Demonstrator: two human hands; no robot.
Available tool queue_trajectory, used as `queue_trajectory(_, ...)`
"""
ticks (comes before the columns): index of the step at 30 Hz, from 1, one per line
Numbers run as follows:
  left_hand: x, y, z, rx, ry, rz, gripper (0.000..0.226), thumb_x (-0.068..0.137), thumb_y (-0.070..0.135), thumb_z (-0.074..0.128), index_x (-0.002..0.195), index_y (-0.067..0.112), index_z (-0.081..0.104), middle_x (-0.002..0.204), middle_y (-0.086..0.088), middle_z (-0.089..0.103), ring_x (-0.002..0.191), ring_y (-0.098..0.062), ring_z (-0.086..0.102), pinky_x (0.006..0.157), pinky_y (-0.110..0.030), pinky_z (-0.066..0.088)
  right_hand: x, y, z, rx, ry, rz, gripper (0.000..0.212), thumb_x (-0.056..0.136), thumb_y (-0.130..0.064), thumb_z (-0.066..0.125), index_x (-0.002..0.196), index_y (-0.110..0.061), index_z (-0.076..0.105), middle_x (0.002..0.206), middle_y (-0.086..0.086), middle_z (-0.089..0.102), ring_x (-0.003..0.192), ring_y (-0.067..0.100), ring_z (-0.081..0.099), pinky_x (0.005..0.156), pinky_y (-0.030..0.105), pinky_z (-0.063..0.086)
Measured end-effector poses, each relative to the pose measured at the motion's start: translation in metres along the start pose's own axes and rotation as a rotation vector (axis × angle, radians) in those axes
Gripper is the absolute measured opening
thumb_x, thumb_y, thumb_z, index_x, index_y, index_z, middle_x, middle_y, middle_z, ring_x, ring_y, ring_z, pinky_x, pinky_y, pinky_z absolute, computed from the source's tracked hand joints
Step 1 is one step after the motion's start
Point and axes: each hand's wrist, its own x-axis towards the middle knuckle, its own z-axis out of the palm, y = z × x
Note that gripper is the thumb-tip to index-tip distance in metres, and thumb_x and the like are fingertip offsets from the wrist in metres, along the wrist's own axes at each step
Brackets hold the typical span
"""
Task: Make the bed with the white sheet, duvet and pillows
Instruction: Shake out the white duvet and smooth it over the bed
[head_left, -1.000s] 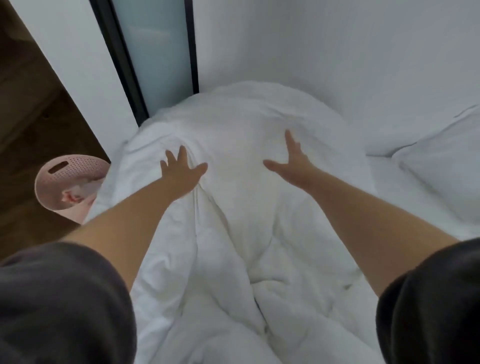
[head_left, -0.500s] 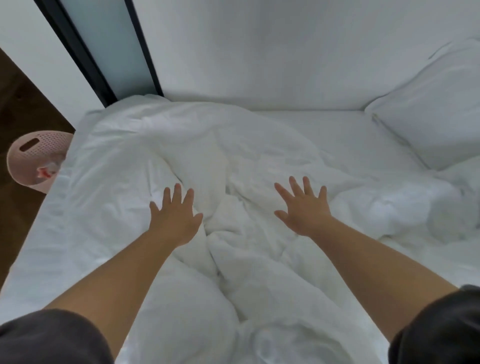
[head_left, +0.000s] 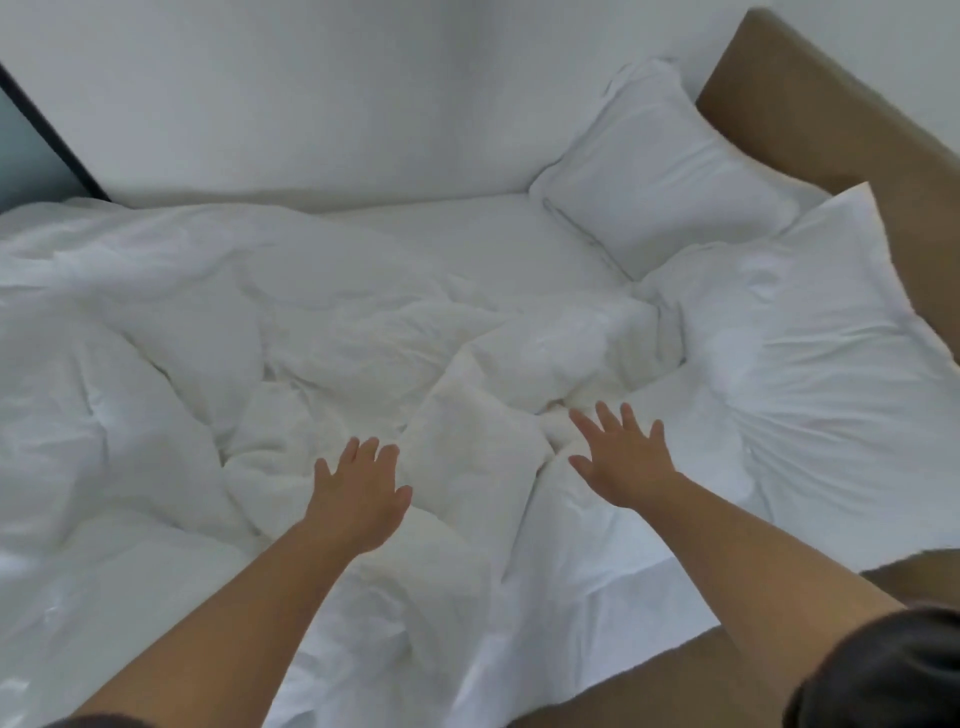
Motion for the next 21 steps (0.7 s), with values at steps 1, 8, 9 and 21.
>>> queue_trajectory(1,0.004,0.018,0.001,0.003,0.007,0.020,0.054,0.101,0.041,0.035,0.149,0.020,0.022,0.159,-0.003,0.017,0.149,-0.023,0.008,0.116,-0.051,0.014,-0.003,0.017,0.004,0.013,-0.002,0.018,0.064,0.102,-0.052,0.027,0.156,-0.032,-0.002,0.165,0.003,-0.003,0.150,0.032,-0.003,0.116,0.059,0.009)
queue_trajectory(8,0.052,0.174,-0.009,-0.137,-0.016,0.093,0.048,0.099,0.041,0.041,0.142,0.019,0.034,0.142,-0.004,0.041,0.130,-0.024,0.040,0.106,-0.042,0.033,0.000,0.166,0.018,0.093,-0.004,0.141,0.063,0.102,-0.052,0.029,0.156,-0.034,0.001,0.164,0.001,0.002,0.151,0.031,0.001,0.116,0.058,0.012)
queue_trajectory(9,0.063,0.205,-0.012,-0.170,-0.010,0.104,0.047,0.099,0.040,0.042,0.140,0.019,0.036,0.140,-0.005,0.043,0.128,-0.025,0.041,0.103,-0.041,0.035,0.008,0.195,0.019,0.097,0.001,0.161,0.063,0.101,-0.053,0.029,0.156,-0.033,0.002,0.164,0.001,0.004,0.150,0.031,0.002,0.115,0.059,0.013)
queue_trajectory(21,0.210,0.555,0.073,-0.508,-0.156,0.096,0.045,0.098,0.035,0.047,0.139,0.017,0.039,0.142,-0.004,0.045,0.127,-0.021,0.046,0.106,-0.032,0.035,0.130,0.539,0.091,0.219,-0.116,0.343,0.064,0.101,-0.054,0.030,0.154,-0.033,0.001,0.163,0.003,0.006,0.148,0.036,0.008,0.111,0.060,0.024)
